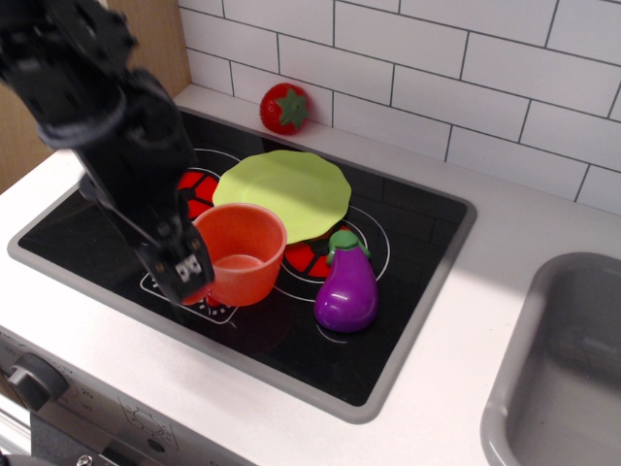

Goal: Take cup off plate

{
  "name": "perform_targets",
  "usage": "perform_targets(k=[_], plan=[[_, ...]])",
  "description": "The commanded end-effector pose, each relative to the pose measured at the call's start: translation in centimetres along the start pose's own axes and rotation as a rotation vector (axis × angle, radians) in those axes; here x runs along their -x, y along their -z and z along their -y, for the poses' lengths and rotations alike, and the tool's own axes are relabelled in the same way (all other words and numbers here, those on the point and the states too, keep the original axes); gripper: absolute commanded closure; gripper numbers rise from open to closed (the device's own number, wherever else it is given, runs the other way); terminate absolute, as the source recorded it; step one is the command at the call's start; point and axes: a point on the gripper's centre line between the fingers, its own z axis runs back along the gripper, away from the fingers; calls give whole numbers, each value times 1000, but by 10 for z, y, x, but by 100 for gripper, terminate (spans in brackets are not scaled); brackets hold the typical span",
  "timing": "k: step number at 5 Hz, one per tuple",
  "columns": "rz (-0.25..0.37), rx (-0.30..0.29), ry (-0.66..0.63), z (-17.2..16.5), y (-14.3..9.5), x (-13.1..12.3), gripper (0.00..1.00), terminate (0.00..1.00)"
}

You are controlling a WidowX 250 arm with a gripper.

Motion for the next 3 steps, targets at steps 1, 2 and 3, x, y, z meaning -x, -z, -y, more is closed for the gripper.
perform_targets(k=[1, 2, 3], plan=[[49, -38, -34, -20, -27, -8, 0, 0], [49, -38, -34, -20, -27, -8, 0, 0], [49, -38, -34, -20, -27, -8, 0, 100]])
